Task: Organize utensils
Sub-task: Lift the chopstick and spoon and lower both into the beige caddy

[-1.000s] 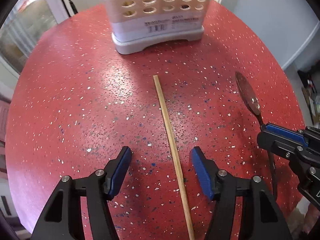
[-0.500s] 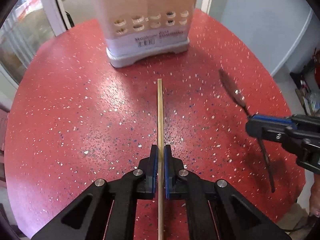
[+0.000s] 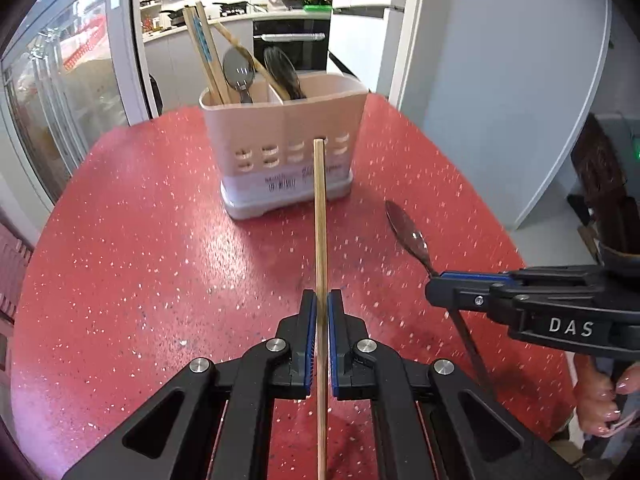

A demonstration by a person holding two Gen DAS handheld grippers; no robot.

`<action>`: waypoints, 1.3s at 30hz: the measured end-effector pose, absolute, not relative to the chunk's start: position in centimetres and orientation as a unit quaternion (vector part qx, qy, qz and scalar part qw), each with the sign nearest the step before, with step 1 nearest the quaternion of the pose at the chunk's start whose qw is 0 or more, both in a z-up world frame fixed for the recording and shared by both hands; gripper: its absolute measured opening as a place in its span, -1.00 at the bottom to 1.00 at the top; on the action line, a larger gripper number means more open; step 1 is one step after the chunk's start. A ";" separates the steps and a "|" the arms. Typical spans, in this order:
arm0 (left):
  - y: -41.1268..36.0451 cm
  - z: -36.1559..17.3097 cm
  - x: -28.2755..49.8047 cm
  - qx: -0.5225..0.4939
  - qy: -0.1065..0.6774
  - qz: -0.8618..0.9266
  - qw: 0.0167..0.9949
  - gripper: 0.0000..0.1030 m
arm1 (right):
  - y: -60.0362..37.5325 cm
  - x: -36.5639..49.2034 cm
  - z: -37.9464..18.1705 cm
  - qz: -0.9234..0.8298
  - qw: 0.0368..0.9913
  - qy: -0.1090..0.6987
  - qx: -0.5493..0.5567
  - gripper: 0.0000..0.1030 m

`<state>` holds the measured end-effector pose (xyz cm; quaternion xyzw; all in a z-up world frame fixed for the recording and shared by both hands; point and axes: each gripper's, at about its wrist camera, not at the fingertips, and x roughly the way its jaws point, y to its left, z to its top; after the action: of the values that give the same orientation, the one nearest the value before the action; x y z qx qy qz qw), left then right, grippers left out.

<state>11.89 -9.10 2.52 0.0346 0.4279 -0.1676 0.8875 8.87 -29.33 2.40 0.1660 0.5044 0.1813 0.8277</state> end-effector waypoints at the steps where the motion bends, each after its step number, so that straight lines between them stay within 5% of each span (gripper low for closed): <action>1: -9.0 3.0 11.9 0.029 0.423 -0.166 0.890 -0.35 | -29.4 8.9 2.7 0.182 0.830 0.500 0.165 -0.76; 39: -5.3 16.0 26.6 -0.070 0.243 -0.124 0.960 -0.35 | -28.3 22.5 15.0 0.206 0.918 0.324 0.099 -0.76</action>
<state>26.63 -5.30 15.98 -0.0699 0.2429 -0.1238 0.9596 22.50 -28.29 14.96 0.0994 0.3243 0.2058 0.9179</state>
